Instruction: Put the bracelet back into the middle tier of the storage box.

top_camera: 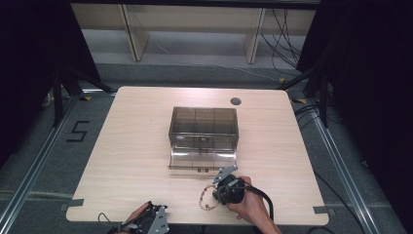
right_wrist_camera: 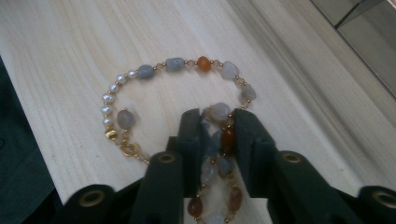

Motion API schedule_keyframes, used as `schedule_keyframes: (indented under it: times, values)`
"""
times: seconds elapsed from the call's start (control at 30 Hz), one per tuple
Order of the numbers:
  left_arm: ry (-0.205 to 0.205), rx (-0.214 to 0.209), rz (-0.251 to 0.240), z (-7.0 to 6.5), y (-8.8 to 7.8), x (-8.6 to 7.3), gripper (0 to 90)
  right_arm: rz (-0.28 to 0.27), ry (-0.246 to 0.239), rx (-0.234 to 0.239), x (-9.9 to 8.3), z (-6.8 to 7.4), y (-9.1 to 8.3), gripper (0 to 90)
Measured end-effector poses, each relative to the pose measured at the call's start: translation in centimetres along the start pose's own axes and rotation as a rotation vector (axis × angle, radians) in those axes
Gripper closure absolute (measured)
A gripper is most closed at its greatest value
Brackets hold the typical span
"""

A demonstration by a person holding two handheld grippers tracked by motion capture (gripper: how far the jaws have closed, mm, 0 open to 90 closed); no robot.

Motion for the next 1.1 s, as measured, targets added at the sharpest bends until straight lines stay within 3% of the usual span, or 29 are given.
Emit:
schedule_keyframes:
  times: [0.03,0.17,0.2,0.23,0.37,0.5,0.53,0.6,0.7,1.1]
  values:
    - [0.014,0.003,0.011,0.1,0.0,-0.1,16.0,0.001,-0.006,0.008,0.0,0.0,0.0,79.7]
    - [0.001,-0.001,-0.002,0.0,0.0,0.0,16.3,0.012,-0.024,0.015,0.1,0.1,0.1,83.8]
    - [0.001,-0.001,-0.002,0.0,0.0,0.0,16.3,0.012,-0.024,0.015,0.1,0.1,0.1,83.8]
    - [0.012,0.007,0.005,0.2,0.0,-0.1,16.3,0.007,-0.066,0.025,0.3,0.1,0.2,84.0]
    - [0.012,-0.007,0.007,0.1,0.0,-0.1,16.3,0.019,-0.068,0.023,0.2,0.1,0.1,84.2]
    - [0.009,0.004,0.006,0.2,0.0,-0.1,16.3,0.023,-0.091,0.036,0.4,0.4,0.0,84.2]
    - [0.006,0.003,0.007,0.2,0.0,-0.1,16.3,0.021,-0.108,0.029,0.6,0.3,-0.2,84.2]
    - [0.008,-0.008,0.007,0.1,0.1,-0.2,16.3,0.026,-0.089,0.024,0.6,0.4,-0.5,84.3]
    - [0.0,0.008,0.01,0.3,0.0,-0.2,16.3,0.007,-0.097,0.023,0.9,0.1,-1.2,84.3]
    - [0.004,0.008,0.008,0.3,-0.1,-0.1,16.3,0.025,-0.151,0.006,2.4,-0.1,-3.7,84.4]
Point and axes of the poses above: each handheld gripper's, and its own axes: y roughly forward along the jaws, x roughly out of its top, z roughly to its left, the point moved 9 cm from there along y, roughly forward along the jaws, and after that the axes turned 3 degrees about x, right-handed, at the moved point
